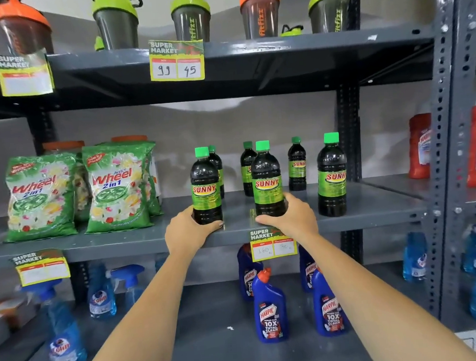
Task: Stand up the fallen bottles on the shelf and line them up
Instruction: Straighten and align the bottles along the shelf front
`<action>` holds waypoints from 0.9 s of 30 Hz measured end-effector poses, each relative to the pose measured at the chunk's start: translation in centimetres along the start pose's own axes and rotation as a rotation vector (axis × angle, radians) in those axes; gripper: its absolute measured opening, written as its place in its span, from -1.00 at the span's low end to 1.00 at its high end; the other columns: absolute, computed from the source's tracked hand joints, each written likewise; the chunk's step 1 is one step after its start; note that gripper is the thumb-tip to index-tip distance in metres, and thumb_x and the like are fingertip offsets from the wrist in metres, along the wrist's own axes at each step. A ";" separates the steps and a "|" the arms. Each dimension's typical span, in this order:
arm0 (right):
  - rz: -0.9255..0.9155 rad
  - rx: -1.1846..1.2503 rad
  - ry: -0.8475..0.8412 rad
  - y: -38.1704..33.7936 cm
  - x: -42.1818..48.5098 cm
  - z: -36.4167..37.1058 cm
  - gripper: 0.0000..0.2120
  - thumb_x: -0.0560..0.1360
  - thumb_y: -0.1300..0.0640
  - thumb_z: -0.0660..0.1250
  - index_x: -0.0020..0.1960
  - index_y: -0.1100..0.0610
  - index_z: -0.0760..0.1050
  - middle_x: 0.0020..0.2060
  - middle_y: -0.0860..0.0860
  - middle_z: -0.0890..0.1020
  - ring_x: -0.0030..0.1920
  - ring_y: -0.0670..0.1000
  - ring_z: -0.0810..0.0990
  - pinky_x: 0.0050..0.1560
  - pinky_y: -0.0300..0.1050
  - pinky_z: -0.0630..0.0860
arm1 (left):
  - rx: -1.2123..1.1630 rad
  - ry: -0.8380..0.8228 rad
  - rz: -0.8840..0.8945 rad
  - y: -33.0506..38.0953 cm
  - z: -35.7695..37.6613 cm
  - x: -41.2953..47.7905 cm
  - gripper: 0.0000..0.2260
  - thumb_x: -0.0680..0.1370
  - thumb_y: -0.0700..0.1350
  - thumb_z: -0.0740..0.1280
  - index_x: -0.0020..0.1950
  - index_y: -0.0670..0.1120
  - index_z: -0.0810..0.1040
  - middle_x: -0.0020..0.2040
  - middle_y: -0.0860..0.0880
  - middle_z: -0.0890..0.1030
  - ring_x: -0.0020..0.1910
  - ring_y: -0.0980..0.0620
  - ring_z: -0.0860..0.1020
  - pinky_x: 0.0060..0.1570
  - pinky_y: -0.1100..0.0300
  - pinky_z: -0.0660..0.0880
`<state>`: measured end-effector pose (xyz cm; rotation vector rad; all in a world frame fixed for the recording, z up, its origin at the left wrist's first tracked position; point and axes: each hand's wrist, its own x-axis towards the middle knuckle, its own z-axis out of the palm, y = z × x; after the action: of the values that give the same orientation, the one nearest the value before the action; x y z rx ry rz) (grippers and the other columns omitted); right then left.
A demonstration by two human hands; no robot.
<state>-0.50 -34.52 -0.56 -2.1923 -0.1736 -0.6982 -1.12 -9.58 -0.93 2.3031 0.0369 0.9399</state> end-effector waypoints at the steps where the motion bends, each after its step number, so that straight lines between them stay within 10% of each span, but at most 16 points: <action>1: -0.002 -0.003 -0.001 0.0 0.0 0.0 -0.37 0.19 -0.32 0.54 0.15 -0.06 0.50 -0.01 -0.12 0.67 -0.02 -0.06 0.62 -0.06 -0.10 0.53 | 0.006 0.005 0.005 0.1 0.1 -0.1 -0.56 0.29 0.28 0.52 0.04 0.09 0.59 -0.11 0.05 0.69 -0.15 -0.01 0.61 -0.30 0.17 0.44; 27: -0.042 -0.043 -0.040 0.7 0.5 0.0 -0.41 0.18 -0.44 0.44 0.09 -0.16 0.48 -0.02 -0.16 0.67 0.02 -0.05 0.62 0.04 -0.04 0.54 | -0.075 0.144 0.083 0.0 1.0 -2.4 -0.46 0.26 0.41 0.44 0.12 0.18 0.51 -0.21 0.17 0.59 -0.19 0.10 0.56 -0.25 0.11 0.53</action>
<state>0.17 -35.08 -0.74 -2.2502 -0.2274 -0.6874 -2.26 -10.72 -2.97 2.1794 -0.0330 1.1299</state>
